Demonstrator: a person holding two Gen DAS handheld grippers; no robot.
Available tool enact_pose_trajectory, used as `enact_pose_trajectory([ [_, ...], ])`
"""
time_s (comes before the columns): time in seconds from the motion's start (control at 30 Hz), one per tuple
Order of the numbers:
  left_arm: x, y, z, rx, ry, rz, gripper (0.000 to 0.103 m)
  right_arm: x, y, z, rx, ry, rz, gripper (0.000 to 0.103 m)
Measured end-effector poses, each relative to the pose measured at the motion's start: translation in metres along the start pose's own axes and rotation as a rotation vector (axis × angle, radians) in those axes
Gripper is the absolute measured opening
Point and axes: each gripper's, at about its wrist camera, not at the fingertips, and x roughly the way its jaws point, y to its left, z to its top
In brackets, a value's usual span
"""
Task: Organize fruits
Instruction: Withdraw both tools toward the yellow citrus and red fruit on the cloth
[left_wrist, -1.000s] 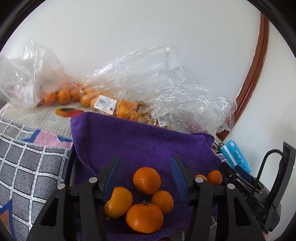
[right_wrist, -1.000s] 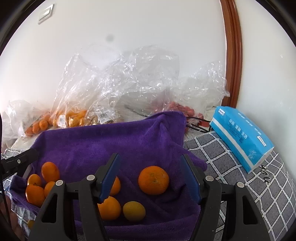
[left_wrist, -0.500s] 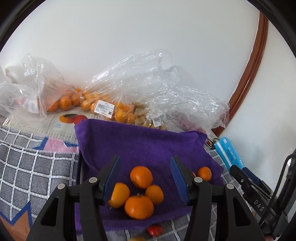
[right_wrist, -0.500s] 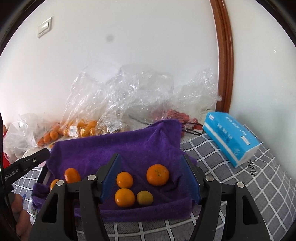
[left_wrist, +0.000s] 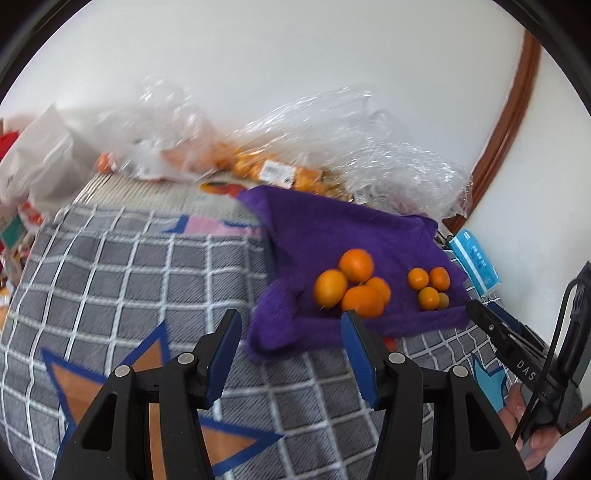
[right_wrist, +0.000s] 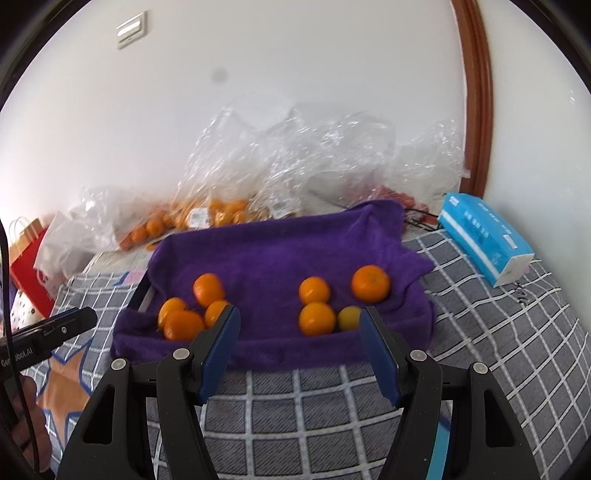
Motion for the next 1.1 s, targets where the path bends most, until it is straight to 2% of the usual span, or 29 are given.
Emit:
enact_pose_trajectory([
  [0.23,0.0,0.029,-0.021,-0.057,0.031,0.047,0.053,-0.007,0.023,-0.02,-0.067,0.01,0.015,0.066],
  [0.3,0.001,0.031,-0.028,-0.048,0.035,0.062,0.053,-0.007,0.026,-0.024,-0.076,0.021,0.019,0.066],
  [0.43,0.006,0.031,-0.041,0.001,0.005,0.144,0.053,0.001,0.032,-0.032,-0.079,0.058,0.037,0.066],
  [0.5,0.011,0.033,-0.045,0.011,0.009,0.155,0.053,0.006,0.035,-0.035,-0.079,0.076,0.04,0.066],
  [0.57,0.016,0.037,-0.047,0.001,0.023,0.139,0.053,0.012,0.037,-0.038,-0.07,0.1,0.051,0.064],
  [0.67,0.016,0.043,-0.047,-0.024,0.029,0.105,0.053,0.022,0.04,-0.04,-0.052,0.136,0.08,0.056],
  [0.87,0.012,0.051,-0.05,-0.074,0.01,0.072,0.054,0.039,0.055,-0.043,-0.064,0.173,0.12,0.052],
  [1.1,0.012,0.049,-0.049,-0.063,0.002,0.061,0.054,0.059,0.066,-0.041,-0.088,0.214,0.108,0.041],
])
